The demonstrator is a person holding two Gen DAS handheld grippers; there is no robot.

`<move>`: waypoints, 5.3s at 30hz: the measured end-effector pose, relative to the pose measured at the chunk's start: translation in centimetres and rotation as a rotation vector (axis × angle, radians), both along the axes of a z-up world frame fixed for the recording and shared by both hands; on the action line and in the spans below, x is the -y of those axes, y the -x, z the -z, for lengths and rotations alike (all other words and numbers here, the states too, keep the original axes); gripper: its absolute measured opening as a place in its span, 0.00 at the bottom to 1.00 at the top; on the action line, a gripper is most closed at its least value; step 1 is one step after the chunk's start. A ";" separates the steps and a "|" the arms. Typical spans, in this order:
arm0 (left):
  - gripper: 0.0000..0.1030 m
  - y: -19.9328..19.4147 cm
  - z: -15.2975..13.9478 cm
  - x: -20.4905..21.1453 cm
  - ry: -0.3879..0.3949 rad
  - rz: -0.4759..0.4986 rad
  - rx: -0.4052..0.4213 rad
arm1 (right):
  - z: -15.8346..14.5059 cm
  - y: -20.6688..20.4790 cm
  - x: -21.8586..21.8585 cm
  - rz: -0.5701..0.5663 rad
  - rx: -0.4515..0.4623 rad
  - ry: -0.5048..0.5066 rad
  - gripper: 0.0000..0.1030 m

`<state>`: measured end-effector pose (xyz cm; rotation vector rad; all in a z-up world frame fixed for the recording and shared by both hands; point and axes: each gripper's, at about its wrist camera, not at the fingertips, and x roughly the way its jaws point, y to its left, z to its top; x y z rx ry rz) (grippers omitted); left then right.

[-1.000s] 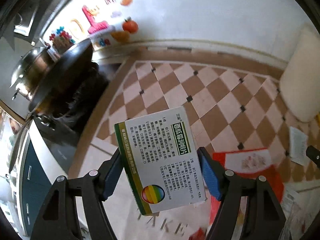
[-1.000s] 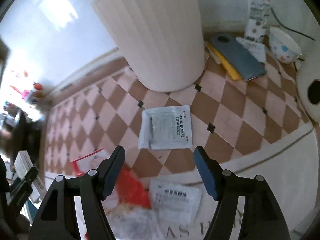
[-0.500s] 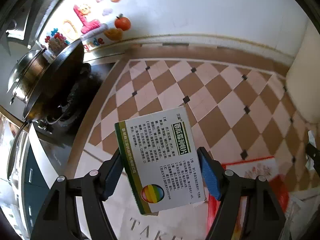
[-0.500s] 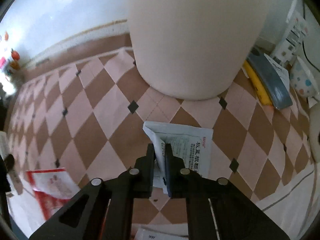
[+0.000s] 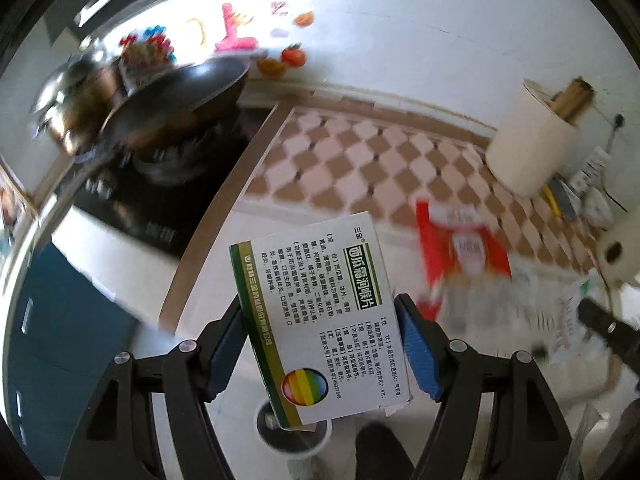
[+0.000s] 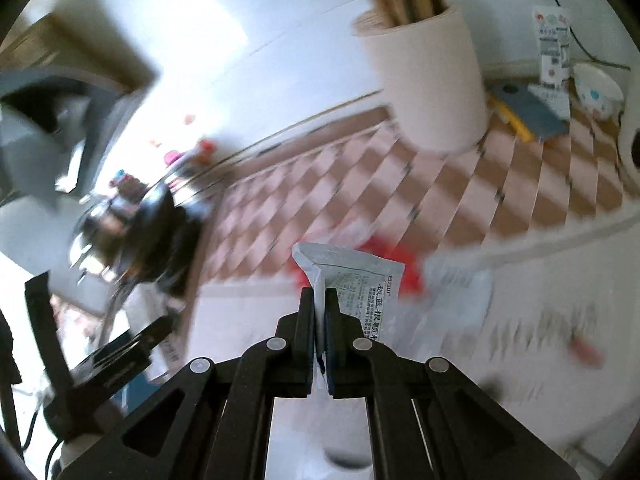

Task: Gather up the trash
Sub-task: 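Carry the packet and medicine box down over the trash bin, then open both tools to drop the packet and box into the bin, then grasp the red chili with the right tool while the left tool grasps the dark item, then carry the chili and dark item down over the trash bin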

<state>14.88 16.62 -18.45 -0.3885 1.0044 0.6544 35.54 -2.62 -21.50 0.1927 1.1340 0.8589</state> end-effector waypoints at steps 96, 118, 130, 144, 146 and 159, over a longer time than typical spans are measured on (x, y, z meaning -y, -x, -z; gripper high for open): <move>1.00 19.2 2.7 4.4 0.034 -0.088 -0.147 | 4.3 31.9 0.6 -0.310 -0.050 0.365 1.00; 0.49 -22.9 14.6 20.7 0.355 0.411 -0.309 | 7.6 -7.2 21.1 0.299 -0.130 0.468 0.97; 0.21 -22.3 15.4 20.1 0.200 0.352 -0.340 | 13.2 -10.1 16.8 0.057 -0.021 0.538 0.85; 0.21 -20.0 10.8 19.7 0.112 0.347 -0.244 | 14.9 -7.1 13.1 0.054 0.044 0.586 0.10; 0.21 -18.8 9.6 20.0 0.092 0.351 -0.213 | 14.0 -6.3 13.3 0.079 0.035 0.555 0.10; 0.21 -4.6 2.1 15.1 0.003 0.277 -0.004 | 3.5 7.3 12.1 0.129 0.093 0.322 0.10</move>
